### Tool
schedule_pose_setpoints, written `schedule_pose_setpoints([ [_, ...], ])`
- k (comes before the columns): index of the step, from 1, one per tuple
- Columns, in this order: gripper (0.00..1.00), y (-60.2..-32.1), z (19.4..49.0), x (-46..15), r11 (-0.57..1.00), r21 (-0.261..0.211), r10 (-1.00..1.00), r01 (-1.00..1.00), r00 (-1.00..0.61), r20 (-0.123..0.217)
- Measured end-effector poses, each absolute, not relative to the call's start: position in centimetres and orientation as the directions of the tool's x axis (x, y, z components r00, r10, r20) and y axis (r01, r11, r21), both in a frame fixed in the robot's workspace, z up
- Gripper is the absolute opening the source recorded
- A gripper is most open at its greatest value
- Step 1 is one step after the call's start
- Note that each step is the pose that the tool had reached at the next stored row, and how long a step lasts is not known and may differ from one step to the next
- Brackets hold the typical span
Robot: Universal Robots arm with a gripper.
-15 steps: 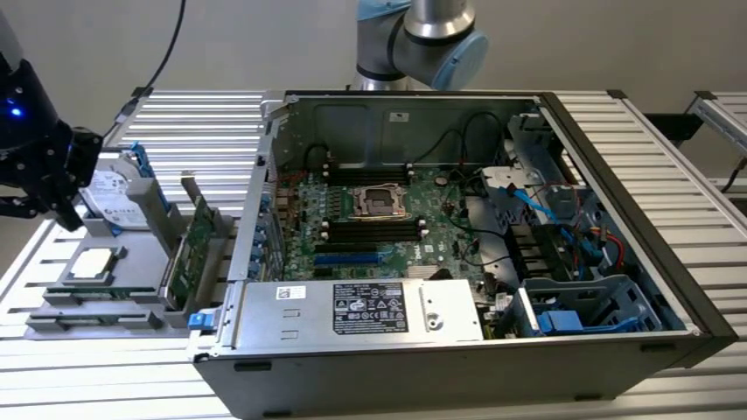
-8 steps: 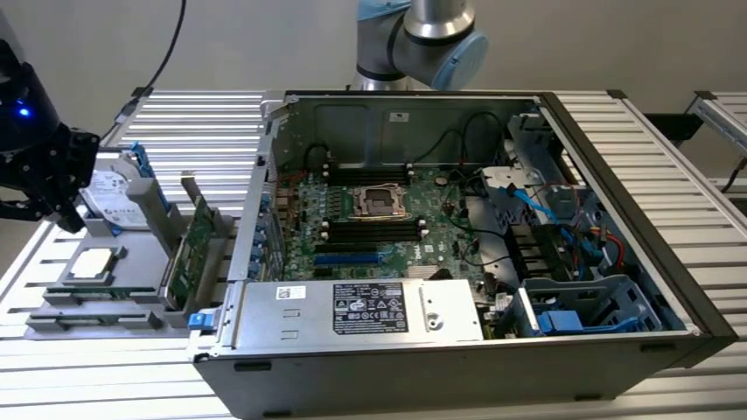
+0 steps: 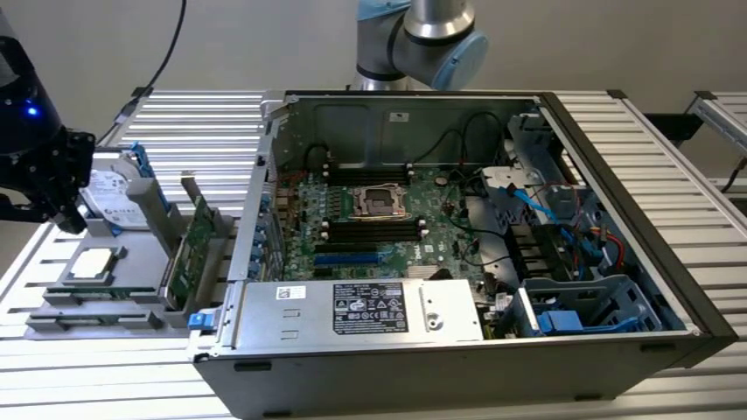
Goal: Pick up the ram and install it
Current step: 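Pick up the ram and move it above insertion slot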
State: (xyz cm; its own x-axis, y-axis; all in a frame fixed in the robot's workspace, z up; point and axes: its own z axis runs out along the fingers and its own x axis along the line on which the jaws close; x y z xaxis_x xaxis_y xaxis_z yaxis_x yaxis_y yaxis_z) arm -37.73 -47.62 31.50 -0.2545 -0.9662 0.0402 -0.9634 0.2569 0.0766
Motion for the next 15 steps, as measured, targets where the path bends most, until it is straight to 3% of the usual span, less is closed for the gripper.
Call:
schedule_pose_setpoints([
  [15, 0.11, -47.61, 31.28, -37.87, 0.003, 0.078, -1.0, -0.997, -0.001, 0.03],
])
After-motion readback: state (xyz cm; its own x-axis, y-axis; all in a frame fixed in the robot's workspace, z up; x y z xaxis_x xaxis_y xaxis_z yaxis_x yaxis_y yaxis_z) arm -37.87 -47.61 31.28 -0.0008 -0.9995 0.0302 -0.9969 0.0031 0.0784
